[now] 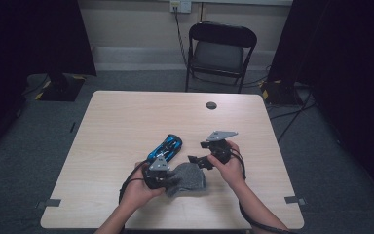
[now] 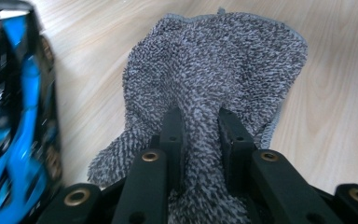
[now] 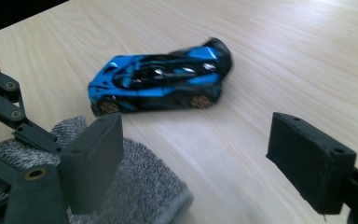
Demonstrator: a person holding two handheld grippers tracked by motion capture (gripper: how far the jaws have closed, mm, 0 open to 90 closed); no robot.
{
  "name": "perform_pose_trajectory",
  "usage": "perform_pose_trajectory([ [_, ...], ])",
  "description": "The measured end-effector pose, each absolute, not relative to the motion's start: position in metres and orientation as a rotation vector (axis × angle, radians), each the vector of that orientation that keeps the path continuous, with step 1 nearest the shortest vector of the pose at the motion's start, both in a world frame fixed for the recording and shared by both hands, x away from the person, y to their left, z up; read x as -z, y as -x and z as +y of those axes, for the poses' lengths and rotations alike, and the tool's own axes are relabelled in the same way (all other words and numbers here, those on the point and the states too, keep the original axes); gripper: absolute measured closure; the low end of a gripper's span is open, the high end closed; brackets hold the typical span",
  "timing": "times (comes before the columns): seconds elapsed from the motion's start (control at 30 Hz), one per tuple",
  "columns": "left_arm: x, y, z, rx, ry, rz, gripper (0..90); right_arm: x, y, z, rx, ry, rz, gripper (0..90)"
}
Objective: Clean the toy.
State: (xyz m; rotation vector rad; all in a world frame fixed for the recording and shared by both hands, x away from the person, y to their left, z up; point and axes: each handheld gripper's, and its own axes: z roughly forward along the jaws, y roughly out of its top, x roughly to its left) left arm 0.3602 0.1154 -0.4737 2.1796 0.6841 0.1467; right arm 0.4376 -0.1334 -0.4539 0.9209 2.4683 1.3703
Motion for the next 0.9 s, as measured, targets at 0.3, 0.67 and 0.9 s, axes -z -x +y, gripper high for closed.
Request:
perform_pose_trajectory([
  [0.3,0.474,-0.346,0.147,-0.160,-2.154,0.765,74.4,0.454,-0.455,-0.079,-1.326,-0.758,2.538,17.1],
  [0.67,0.478,-0.338,0.170,-0.155,-2.129,0.837,74.0,0.465,-0.478,-0.027,-1.245,-0.694,2.598,16.2],
  [0.9,0.481,-0.337,0.175,-0.147,-2.120,0.855,73.7,0.471,-0.480,-0.012,-1.179,-0.669,2.635,15.0],
])
